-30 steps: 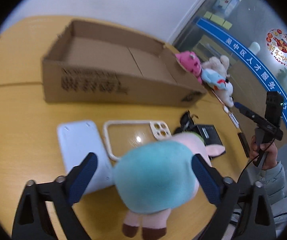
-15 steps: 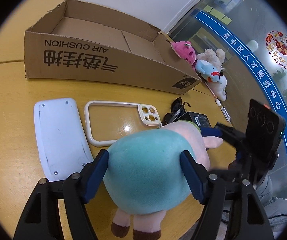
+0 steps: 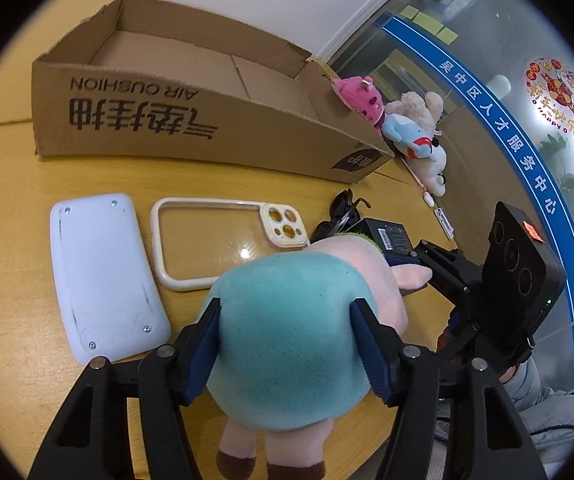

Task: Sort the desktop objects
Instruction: 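Carry the pig plush with the left gripper over the cardboard box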

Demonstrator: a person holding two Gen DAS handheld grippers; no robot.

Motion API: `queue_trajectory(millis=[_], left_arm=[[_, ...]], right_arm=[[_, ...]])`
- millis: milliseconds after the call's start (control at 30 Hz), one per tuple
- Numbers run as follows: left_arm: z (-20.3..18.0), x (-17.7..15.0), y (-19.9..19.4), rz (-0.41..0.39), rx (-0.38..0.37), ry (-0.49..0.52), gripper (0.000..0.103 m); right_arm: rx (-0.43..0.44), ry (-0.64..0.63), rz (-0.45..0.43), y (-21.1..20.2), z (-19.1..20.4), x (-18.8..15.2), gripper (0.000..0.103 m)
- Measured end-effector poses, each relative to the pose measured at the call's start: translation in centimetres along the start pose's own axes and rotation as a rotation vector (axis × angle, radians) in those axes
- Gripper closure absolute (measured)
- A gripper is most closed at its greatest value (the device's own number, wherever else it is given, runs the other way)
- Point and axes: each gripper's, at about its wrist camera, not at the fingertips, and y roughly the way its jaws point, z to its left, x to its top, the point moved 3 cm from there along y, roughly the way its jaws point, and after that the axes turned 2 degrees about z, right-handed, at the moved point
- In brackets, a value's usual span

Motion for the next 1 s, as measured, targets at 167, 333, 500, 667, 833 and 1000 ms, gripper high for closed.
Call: queue_trajectory(millis=[167,333,500,667,833,1000], left_arm=[[-2.9,2.2,-2.0,-0.074,0.016,0.088,0.043],[-6.9,7.4,-6.0,-0.223,0.037,0.238,0.043],[-10.6,13.8,-10.2,-0.391,0.055,0.369,0.043],[-14.0,19.9,-14.2,-0.524,0.074,0.469,0.043],[-16.1,24.5,-17.9,-0.633,0.102,0.547,0.043],[-15.8,28.6,-18.8,-0.659,0.123,0.556,0.043]], right_arm=[[-0.033,0.000,-0.054,-2.3,-0.4,0.8,0.027],[-0.086,-0.019,-0.192,-6.7,-1.8,4.4,0.027],[-0.185,-0.075,-0.339,-11.3,-3.7,10.7,0.027],[-0.285,-0.148,-0.467,-15.6,-5.3,17.4,0.027],[-0.330,-0.186,-0.562,-18.9,-6.8,23.8,0.027],[-0.343,-0.209,-0.601,-19.4,-8.3,28.9,0.027]])
